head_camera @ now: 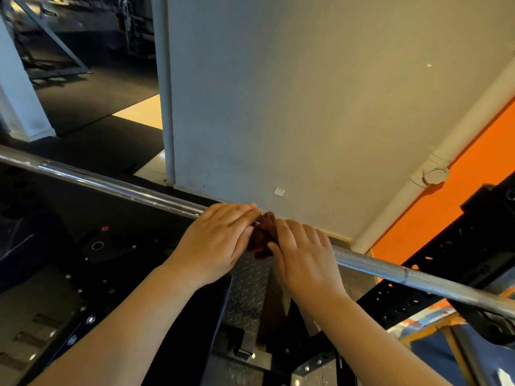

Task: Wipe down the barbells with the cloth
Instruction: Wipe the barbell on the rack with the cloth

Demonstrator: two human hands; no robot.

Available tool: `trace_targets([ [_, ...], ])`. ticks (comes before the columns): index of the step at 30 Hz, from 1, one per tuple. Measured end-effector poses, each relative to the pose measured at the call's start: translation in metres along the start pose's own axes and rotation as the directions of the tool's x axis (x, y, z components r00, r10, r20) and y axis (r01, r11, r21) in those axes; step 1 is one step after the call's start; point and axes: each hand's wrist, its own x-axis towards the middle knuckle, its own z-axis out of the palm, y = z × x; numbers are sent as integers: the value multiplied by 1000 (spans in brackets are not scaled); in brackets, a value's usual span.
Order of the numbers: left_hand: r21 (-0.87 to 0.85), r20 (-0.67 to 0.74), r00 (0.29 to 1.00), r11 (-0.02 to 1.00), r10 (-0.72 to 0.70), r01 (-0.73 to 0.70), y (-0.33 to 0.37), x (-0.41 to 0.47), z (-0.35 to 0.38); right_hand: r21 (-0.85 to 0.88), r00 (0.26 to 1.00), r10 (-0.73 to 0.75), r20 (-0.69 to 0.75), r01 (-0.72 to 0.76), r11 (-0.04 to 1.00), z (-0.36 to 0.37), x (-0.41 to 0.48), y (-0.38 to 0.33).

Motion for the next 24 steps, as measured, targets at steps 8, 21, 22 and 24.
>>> trace_targets([
  [8,117,-65,988,982,-143,150,-22,-19,9,-12,996,49,-72,-50,999,6,12,-19],
  [21,-19,-156,947,959,-282,282,-23,-24,1,8,1000,20,-4,-20,1000,4,21,-37],
  [22,-42,-186,931,949,-315,313,-18,-22,2,27,999,-23,28,22,999,3,25,-43],
  [24,-122,-209,893,917,-398,380,-6,-20,3,85,989,-114,97,106,991,-6,33,-43],
])
